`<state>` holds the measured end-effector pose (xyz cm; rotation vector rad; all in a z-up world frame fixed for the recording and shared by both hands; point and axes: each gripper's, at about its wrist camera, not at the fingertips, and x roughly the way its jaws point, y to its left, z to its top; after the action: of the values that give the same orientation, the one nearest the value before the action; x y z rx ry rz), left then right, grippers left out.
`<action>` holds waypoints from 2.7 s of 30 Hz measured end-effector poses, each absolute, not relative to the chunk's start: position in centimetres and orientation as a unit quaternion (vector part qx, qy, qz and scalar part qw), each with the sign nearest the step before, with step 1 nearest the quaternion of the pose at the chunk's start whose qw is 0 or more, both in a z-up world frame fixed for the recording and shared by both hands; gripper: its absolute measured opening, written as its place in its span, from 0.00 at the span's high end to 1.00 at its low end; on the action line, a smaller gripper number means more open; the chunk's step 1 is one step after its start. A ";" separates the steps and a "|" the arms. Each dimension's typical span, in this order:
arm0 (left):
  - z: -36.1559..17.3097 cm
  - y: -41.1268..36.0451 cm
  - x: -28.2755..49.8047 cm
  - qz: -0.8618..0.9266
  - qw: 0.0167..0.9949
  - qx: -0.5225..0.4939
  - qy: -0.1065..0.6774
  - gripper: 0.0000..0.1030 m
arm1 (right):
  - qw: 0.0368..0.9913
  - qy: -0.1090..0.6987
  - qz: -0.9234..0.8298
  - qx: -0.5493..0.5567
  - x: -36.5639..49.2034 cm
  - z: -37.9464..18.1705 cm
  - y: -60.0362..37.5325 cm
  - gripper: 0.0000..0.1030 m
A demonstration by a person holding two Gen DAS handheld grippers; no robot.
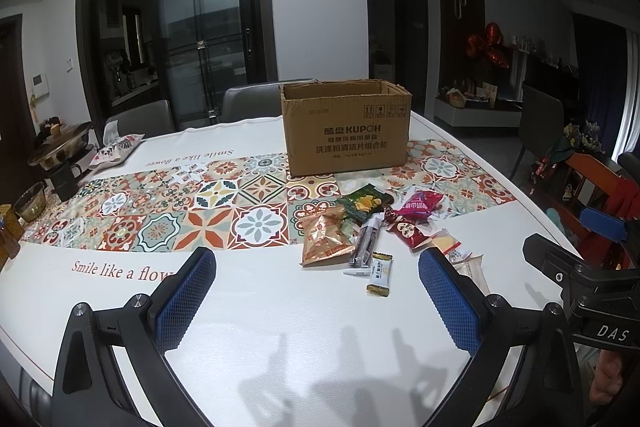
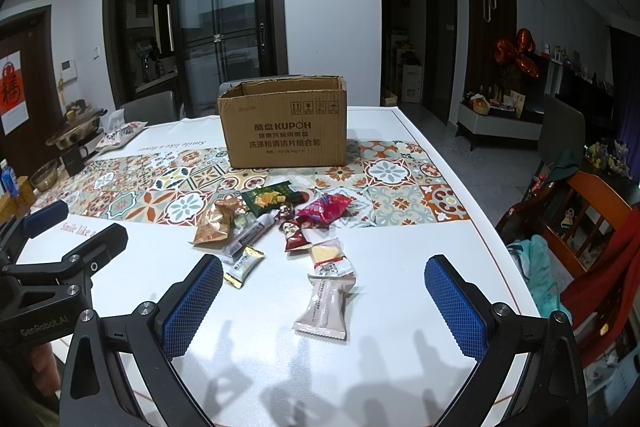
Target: Organize snacks
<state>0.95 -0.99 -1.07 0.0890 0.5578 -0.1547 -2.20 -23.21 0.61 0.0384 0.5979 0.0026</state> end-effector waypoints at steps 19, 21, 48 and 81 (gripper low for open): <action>-1.0 -0.8 1.5 -0.079 0.956 0.046 0.279 0.00 | 0.953 0.303 0.005 0.022 -2.0 -0.1 -23.0 0.01; -1.2 -0.9 1.8 -0.084 0.954 0.049 0.283 0.00 | 0.951 0.310 0.006 0.024 -1.6 -0.4 -23.0 0.01; -10.4 -6.4 11.6 -0.205 0.844 0.037 0.494 0.57 | 0.860 0.501 0.044 0.089 7.3 -8.9 -25.1 0.35; -8.0 -7.9 13.5 -0.206 0.860 0.055 0.463 0.81 | 0.872 0.473 0.098 0.078 9.9 -6.2 -24.1 0.68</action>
<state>13.47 -7.90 -8.02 0.1152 0.9711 -0.4326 9.86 -24.07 -6.24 0.1636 0.9889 0.2058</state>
